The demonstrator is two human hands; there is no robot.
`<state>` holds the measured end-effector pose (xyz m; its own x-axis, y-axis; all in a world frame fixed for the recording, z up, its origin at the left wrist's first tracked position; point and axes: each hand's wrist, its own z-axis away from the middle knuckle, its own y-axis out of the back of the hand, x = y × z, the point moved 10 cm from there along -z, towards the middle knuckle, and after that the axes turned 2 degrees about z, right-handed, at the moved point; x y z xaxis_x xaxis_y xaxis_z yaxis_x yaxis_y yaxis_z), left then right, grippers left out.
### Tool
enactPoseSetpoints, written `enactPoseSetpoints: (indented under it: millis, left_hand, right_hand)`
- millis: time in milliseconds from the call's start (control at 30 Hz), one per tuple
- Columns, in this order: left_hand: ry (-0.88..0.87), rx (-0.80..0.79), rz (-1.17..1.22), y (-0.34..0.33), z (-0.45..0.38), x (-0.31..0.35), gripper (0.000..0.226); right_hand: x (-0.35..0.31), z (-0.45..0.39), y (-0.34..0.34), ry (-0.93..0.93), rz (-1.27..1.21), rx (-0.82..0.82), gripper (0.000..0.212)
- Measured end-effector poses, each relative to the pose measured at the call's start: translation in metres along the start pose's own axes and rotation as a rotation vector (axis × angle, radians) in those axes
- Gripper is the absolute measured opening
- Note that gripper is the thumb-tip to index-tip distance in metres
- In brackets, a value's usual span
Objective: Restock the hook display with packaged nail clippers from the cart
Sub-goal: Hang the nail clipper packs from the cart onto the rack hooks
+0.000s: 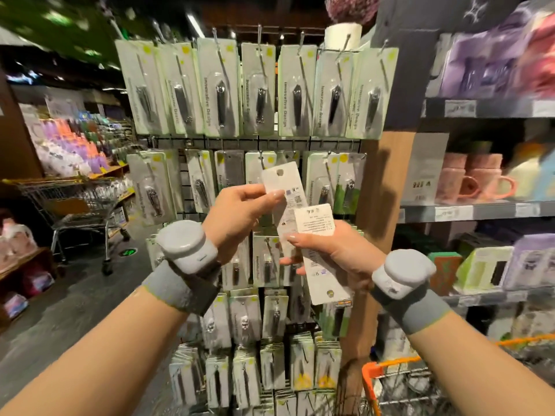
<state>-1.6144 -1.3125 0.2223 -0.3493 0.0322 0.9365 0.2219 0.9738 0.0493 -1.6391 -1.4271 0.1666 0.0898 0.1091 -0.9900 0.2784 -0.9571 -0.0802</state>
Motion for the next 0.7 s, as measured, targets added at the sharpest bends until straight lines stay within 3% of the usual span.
enactPoseSetpoints:
  millis: [133,233,367,533,600,700]
  left_hand:
    - [-0.001,-0.025,-0.001,0.011,0.003,0.016,0.012]
    - [0.035,-0.204,0.16,-0.002,0.01,0.024,0.008]
    - [0.057,-0.421,0.308,-0.01,0.019,0.031,0.024]
    - [0.074,-0.589,0.373,-0.011,0.026,0.036,0.02]
    - [0.086,-0.609,0.366,-0.01,0.026,0.036,0.026]
    - [0.11,-0.495,0.323,-0.002,0.019,0.032,0.013]
  right_hand:
    - [-0.006,0.003,0.02,-0.054,-0.152,0.104,0.015]
    - [-0.009,0.003,0.02,-0.139,-0.247,0.108,0.012]
    - [-0.016,0.003,0.021,-0.194,-0.157,0.158,0.023]
    - [-0.021,0.003,0.014,-0.209,-0.176,0.135,0.006]
    - [-0.021,0.002,0.011,-0.218,-0.175,0.113,0.014]
    - [-0.022,0.001,0.017,-0.217,-0.251,0.168,0.018]
